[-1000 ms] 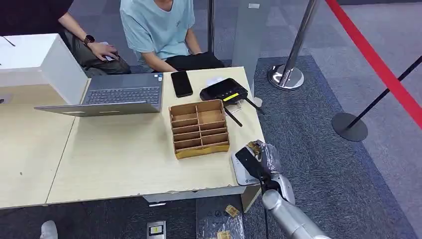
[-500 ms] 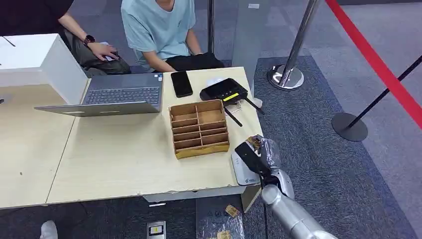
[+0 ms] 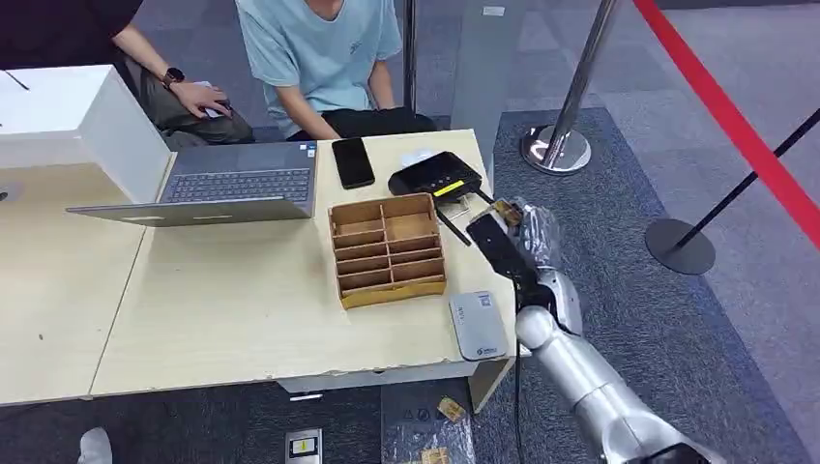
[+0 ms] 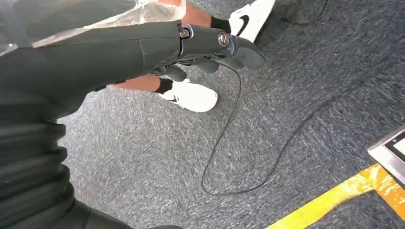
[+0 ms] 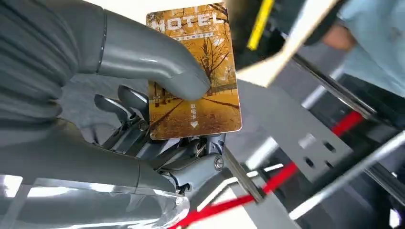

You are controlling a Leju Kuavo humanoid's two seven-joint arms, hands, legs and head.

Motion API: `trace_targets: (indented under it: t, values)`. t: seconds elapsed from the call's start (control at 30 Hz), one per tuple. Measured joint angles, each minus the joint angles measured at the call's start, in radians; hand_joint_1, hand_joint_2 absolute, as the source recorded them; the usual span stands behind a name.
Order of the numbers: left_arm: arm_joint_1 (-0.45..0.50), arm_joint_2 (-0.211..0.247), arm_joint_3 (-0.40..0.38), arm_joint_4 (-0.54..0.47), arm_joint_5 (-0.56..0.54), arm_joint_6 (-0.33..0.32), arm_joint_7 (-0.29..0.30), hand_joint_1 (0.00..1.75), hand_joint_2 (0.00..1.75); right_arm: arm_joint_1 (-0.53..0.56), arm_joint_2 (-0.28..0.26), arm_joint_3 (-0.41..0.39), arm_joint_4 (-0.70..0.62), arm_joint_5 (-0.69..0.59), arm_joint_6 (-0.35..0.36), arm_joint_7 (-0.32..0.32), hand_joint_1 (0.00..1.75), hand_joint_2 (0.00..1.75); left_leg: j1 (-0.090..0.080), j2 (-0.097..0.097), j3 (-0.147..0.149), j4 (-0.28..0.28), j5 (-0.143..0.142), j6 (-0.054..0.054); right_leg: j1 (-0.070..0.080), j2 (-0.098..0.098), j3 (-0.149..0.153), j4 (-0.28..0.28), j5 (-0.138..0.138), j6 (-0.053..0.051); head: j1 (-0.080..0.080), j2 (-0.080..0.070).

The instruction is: Pass the card to the sensor for recognition and then transmit it.

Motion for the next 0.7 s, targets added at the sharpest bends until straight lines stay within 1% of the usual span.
trace_targets:
  t: [0.17, 0.3, 0.4, 0.53, 0.7]
  values:
    - [-0.001, -0.002, -0.002, 0.000, -0.015, 0.000, -0.005, 0.00, 1.75, -0.094, -0.010, 0.030, -0.044, 0.038, 0.039, 0.036, 1.75, 1.75, 0.000, 0.000, 0.000, 0.000, 0.000, 0.000, 0.000, 0.000, 0.000, 0.001, 0.000, 0.000, 0.000, 0.000]
    - [-0.003, -0.006, -0.002, 0.000, -0.025, -0.005, -0.005, 0.00, 1.75, -0.169, -0.009, 0.064, -0.055, 0.064, 0.081, 0.051, 1.75, 1.75, 0.000, 0.000, 0.000, 0.000, 0.000, 0.000, 0.000, 0.000, 0.000, 0.001, 0.000, 0.000, 0.000, 0.000]
    - [-0.011, -0.008, -0.003, 0.000, -0.037, -0.010, -0.003, 0.00, 1.75, -0.236, 0.001, 0.095, -0.043, 0.082, 0.117, 0.060, 1.75, 1.75, 0.000, 0.000, -0.001, 0.000, 0.000, 0.000, 0.000, 0.000, 0.000, 0.001, 0.000, 0.000, 0.000, 0.000]
    - [-0.025, -0.009, -0.003, 0.000, -0.052, -0.025, 0.006, 0.00, 1.75, -0.347, 0.026, 0.144, 0.012, 0.110, 0.177, 0.060, 1.75, 1.75, 0.000, 0.000, -0.001, 0.000, 0.000, 0.000, 0.000, 0.000, 0.000, 0.001, 0.000, 0.000, -0.001, 0.000]
    - [-0.026, -0.010, -0.003, 0.000, -0.053, -0.027, 0.008, 0.00, 1.75, -0.357, 0.030, 0.151, 0.020, 0.112, 0.180, 0.060, 1.75, 1.75, 0.000, 0.000, -0.001, 0.000, 0.000, 0.000, 0.000, 0.000, -0.001, 0.001, 0.000, 0.000, 0.000, 0.000]
